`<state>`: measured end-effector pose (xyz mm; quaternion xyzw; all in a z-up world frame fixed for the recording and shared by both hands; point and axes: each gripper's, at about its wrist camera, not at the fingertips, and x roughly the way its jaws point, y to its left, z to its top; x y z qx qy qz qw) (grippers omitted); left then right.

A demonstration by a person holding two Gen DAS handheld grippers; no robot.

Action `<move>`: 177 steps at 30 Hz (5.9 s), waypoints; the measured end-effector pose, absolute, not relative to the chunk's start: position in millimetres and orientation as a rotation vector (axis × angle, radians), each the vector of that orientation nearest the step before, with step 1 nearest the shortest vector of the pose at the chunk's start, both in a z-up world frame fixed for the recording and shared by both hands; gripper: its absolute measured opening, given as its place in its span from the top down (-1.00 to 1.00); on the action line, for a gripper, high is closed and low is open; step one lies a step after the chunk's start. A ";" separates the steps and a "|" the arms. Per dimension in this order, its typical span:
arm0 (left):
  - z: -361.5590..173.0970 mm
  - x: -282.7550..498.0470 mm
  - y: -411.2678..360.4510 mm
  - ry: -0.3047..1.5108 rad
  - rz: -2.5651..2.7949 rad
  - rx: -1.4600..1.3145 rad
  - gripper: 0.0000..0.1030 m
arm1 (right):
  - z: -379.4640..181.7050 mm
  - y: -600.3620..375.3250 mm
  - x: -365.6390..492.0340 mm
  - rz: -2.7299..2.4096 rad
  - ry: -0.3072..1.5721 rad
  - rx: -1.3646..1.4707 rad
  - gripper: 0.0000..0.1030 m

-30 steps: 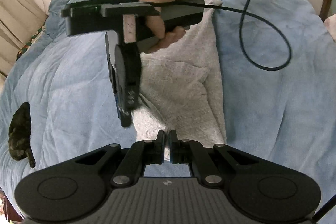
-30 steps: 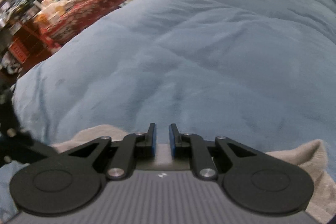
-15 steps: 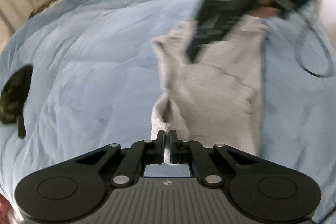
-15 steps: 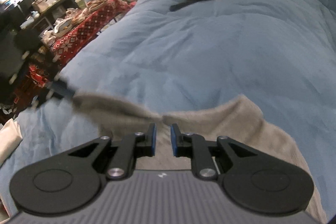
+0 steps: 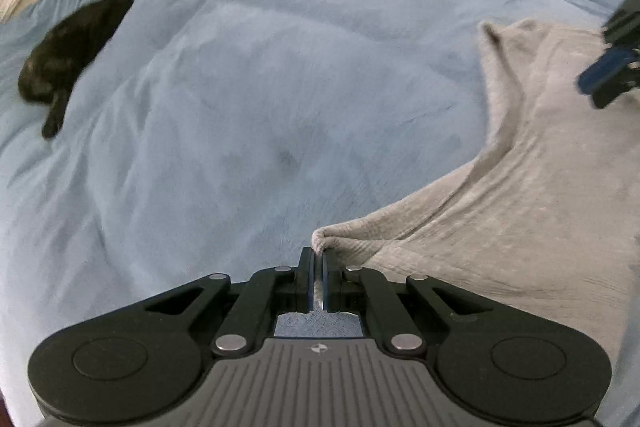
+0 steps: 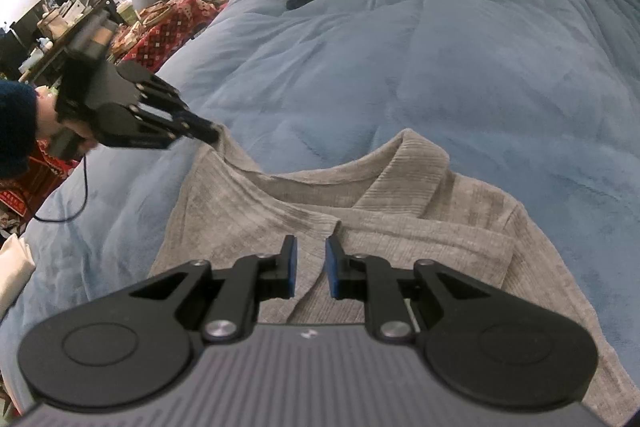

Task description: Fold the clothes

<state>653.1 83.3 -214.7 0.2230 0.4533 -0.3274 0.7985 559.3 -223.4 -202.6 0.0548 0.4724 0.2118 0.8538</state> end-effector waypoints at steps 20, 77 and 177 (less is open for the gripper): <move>-169.8 623.7 117.1 0.898 -0.581 0.242 0.93 | -192.0 -230.2 531.9 0.433 0.982 0.197 0.61; -165.7 421.9 -148.0 0.901 -0.744 0.002 0.56 | -238.0 -398.0 400.7 -0.118 0.945 0.535 0.28; -171.6 513.6 79.7 0.956 -0.295 -0.393 0.56 | -216.9 -210.6 436.4 0.257 1.017 0.032 0.91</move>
